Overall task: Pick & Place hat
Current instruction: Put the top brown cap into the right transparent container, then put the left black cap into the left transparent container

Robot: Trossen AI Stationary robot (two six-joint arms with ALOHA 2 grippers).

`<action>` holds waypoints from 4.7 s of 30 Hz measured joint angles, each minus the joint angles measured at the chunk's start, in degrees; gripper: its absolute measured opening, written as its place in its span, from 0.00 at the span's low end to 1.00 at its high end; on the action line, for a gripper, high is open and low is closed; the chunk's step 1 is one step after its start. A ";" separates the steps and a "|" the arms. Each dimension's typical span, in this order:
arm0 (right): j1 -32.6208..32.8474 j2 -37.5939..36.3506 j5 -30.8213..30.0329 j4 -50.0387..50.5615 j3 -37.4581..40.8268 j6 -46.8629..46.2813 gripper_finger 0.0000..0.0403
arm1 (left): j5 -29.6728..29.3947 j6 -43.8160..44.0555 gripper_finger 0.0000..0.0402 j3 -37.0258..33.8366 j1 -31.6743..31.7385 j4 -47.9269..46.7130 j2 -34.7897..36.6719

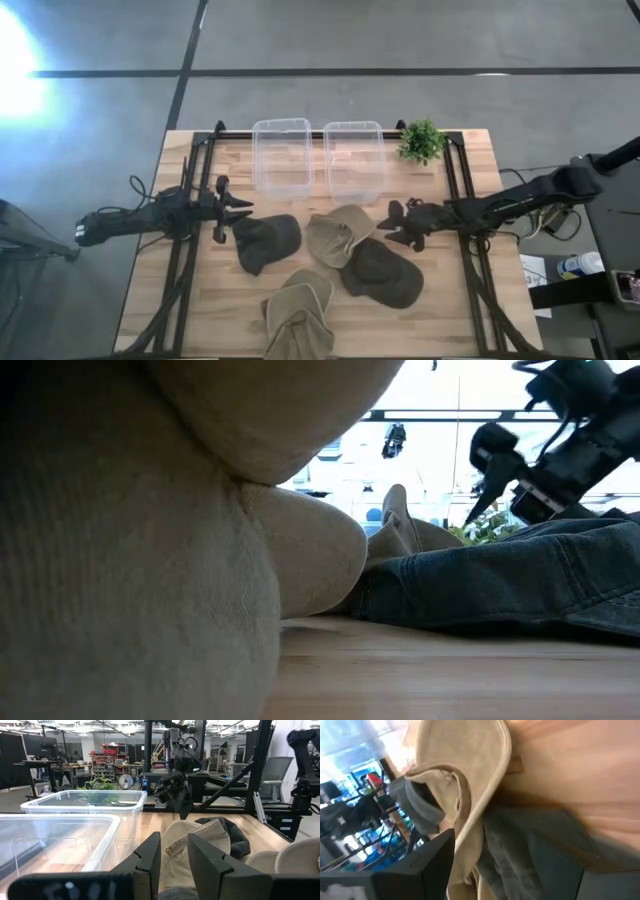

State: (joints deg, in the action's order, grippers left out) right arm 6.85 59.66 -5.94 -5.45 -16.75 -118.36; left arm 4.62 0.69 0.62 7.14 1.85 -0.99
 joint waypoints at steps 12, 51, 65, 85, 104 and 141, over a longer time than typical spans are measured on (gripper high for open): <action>-6.29 18.16 3.44 -7.23 -5.17 8.01 0.60 | -0.02 -0.01 0.23 0.00 0.00 -0.15 -0.01; -11.19 -8.21 -1.91 -19.76 -11.90 68.53 0.03 | -0.01 -0.02 0.23 0.00 0.00 -0.33 -0.02; -26.55 -1.31 -25.55 10.76 -27.01 75.37 0.03 | 0.02 -0.02 0.23 0.00 0.00 -0.31 -0.02; -28.32 18.17 -21.39 5.00 -26.98 68.57 0.25 | 0.02 -0.02 0.23 0.00 0.00 -0.31 0.00; -27.95 9.97 -5.58 5.30 -26.85 84.70 0.57 | 0.02 -0.02 0.23 0.00 0.00 -0.31 -0.02; -10.55 43.55 17.93 -5.68 -36.46 56.57 0.56 | -1.67 51.73 0.23 -0.01 -0.11 48.02 -1.11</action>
State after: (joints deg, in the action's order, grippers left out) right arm -3.70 103.21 11.99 -11.13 -53.21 -61.79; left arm 2.95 52.42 0.61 7.03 49.87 -2.11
